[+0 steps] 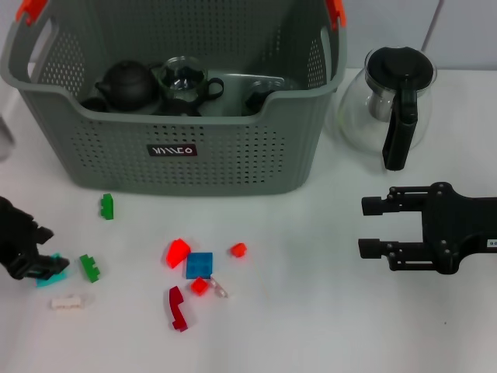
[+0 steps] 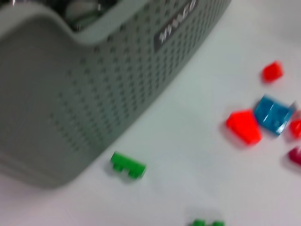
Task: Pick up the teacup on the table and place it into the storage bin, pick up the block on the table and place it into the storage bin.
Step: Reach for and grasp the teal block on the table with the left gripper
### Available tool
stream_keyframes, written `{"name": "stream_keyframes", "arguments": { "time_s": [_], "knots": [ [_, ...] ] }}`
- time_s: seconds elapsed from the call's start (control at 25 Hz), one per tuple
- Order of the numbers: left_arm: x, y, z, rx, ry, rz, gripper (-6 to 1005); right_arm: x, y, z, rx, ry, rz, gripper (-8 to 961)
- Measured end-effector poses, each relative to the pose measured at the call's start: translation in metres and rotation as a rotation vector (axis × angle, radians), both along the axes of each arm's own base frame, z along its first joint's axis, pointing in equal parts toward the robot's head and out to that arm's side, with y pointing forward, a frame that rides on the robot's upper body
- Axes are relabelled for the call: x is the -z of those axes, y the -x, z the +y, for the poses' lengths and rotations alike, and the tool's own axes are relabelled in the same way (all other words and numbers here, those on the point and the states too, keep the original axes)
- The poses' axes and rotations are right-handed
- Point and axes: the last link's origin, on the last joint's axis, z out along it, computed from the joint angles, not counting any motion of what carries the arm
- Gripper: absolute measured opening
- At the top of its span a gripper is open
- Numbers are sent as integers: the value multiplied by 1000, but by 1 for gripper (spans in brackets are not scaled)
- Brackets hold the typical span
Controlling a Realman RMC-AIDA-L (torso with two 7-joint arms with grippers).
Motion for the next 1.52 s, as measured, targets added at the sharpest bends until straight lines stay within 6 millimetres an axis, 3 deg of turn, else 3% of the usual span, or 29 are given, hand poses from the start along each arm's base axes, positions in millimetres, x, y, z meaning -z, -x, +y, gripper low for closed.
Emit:
{"name": "stream_keyframes", "arguments": {
  "time_s": [0.24,0.64,0.72,1.52],
  "knots": [
    [10,0,7,10,21,130,539,0,0,0,0,1,0,688],
    [20,1,10,-16,41,164,604,0,0,0,-3,0,-1,688],
    [23,2,9,-9,52,180,713,0,0,0,-4,-2,-2,688],
    [36,9,16,5,59,224,706,0,0,0,-2,-3,-2,686]
  ]
}}
